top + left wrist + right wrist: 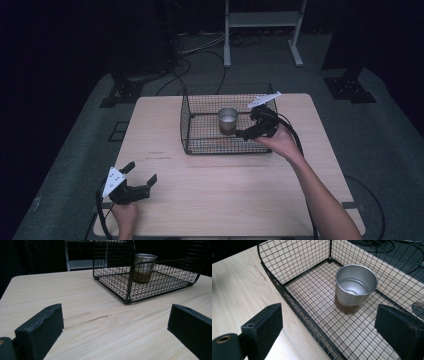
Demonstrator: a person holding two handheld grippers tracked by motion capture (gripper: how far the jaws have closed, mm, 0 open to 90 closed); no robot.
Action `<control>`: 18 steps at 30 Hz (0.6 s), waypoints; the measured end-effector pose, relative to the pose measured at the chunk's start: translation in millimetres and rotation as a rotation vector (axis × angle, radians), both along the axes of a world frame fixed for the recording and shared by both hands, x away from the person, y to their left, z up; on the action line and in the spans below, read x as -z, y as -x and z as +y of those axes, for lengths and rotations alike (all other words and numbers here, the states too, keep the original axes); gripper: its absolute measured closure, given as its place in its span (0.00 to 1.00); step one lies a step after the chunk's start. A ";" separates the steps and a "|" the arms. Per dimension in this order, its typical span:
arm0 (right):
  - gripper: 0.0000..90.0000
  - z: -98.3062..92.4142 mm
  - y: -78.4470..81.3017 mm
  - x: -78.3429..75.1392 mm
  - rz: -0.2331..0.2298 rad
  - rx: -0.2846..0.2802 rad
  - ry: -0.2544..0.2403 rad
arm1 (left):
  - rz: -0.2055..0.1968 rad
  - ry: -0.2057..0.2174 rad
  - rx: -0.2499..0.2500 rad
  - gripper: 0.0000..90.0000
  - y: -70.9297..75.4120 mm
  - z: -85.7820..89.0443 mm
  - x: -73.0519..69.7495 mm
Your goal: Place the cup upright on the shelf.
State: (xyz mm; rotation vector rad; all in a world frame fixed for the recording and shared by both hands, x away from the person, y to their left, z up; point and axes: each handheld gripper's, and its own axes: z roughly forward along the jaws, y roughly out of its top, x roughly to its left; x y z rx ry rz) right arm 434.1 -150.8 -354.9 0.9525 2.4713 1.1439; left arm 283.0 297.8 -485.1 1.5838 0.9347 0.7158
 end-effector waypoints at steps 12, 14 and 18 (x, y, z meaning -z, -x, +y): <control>0.08 -12.1 20.4 5.2 -0.016 0.004 -0.016 | 0.000 -0.002 0.001 0.00 0.1 0.0 -0.1; 0.08 -14.6 24.9 7.6 -0.013 0.007 -0.015 | 0.000 -0.002 0.000 0.00 0.0 -0.1 0.0; 0.08 -19.1 30.1 11.4 -0.010 0.012 -0.009 | 0.001 -0.005 0.001 0.00 0.0 -0.4 -0.1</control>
